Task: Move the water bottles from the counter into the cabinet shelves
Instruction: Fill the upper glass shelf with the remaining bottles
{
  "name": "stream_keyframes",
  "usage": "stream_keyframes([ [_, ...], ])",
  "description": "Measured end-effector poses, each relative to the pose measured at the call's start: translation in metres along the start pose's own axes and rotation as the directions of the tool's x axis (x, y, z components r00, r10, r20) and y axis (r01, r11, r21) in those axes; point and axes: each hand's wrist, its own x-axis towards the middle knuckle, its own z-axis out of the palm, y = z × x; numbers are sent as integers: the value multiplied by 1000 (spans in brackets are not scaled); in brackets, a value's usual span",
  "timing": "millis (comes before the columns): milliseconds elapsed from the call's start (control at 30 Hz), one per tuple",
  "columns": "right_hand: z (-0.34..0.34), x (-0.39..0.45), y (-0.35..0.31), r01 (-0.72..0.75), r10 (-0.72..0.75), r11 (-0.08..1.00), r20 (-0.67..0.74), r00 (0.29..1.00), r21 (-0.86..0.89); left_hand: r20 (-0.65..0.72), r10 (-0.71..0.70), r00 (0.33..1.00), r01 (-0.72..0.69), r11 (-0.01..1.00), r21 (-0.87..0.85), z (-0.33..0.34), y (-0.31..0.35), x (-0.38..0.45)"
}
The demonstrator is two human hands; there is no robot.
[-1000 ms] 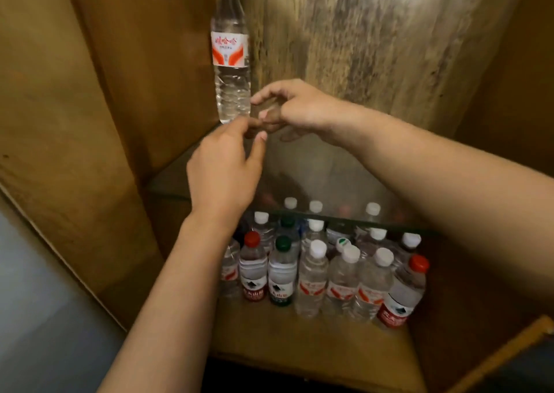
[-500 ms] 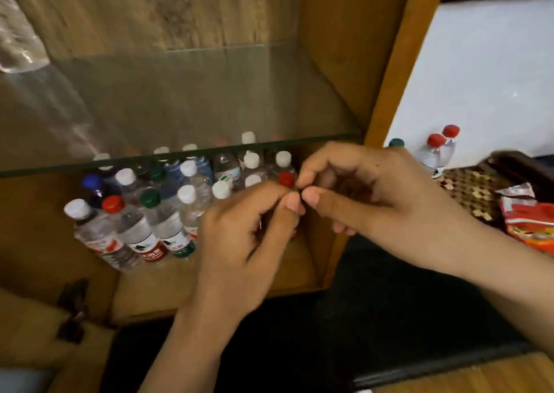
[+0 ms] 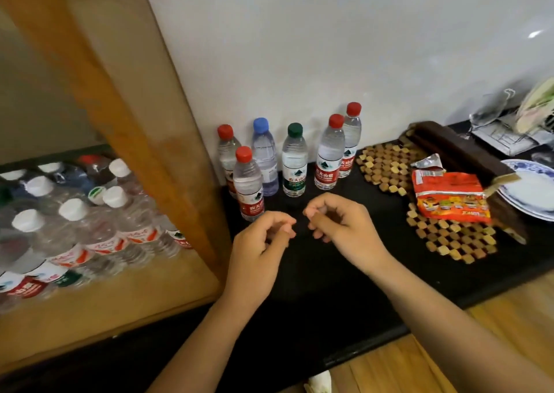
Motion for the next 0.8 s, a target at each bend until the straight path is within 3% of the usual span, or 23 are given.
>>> stream_keyframes([
  [100, -6, 27, 41, -103, 103, 995, -63, 993, 5, -93, -193, 977, 188, 981, -53, 23, -27, 31],
  [200, -5, 56, 71, -161, 161, 987, -95, 982, 3, -247, -405, 881, 369, 912, -179, 36, -51, 61],
  [433, 11, 141, 93, -114, 109, 993, -129, 986, -30, -451, -594, 666, 502, 804, -319, 42, -79, 127],
  [633, 17, 207, 95, -122, 117, 967, -34, 993, -224, -516, -490, 702, 404, 872, -278, 31, -99, 159],
  [800, 18, 222, 95, -90, 86, 975, -31, 996, -202, -505, -491, 710, 428, 870, -245, 29, -115, 167],
])
